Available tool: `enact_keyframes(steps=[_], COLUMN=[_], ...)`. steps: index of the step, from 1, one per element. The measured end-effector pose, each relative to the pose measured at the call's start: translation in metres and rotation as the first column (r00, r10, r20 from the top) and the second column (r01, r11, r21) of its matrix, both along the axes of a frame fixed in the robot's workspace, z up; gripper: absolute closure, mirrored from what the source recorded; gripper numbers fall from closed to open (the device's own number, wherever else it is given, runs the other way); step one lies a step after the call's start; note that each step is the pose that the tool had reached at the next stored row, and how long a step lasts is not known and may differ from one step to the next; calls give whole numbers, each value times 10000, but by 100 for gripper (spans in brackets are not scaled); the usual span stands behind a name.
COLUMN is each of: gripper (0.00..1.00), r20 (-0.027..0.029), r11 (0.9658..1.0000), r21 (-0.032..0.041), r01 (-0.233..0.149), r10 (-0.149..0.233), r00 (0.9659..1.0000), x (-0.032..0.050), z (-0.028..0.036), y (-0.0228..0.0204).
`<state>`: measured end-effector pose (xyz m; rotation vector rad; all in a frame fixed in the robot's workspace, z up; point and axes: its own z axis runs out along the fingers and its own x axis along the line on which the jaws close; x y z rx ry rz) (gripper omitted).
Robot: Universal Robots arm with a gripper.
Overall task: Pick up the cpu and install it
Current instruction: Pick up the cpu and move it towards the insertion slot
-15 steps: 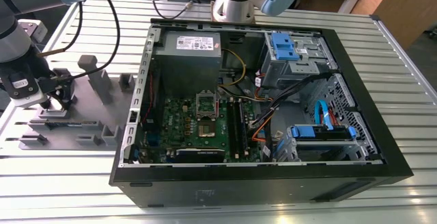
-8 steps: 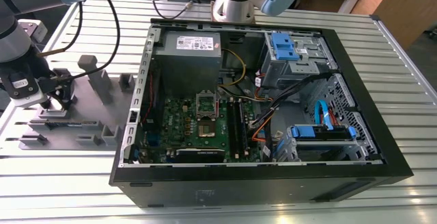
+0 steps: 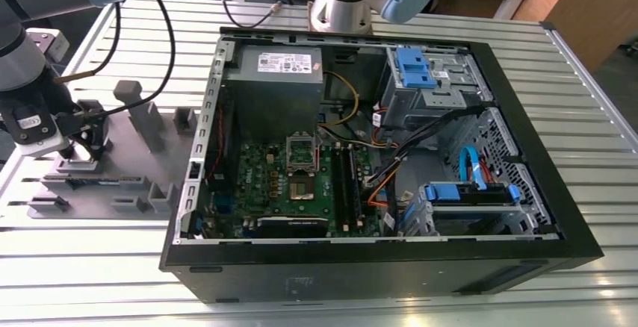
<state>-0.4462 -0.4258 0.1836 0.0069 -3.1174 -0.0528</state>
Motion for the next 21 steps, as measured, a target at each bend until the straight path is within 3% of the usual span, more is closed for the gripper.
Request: enact_keyframes(steps=[14,21], gripper=[53,53], r20=[-3,0], r11=[10000,10000], r21=[-2,0], r01=[0,1], r10=[0,-1], r00=[10000,10000], x=[0,0], z=[74,153], y=[0,0])
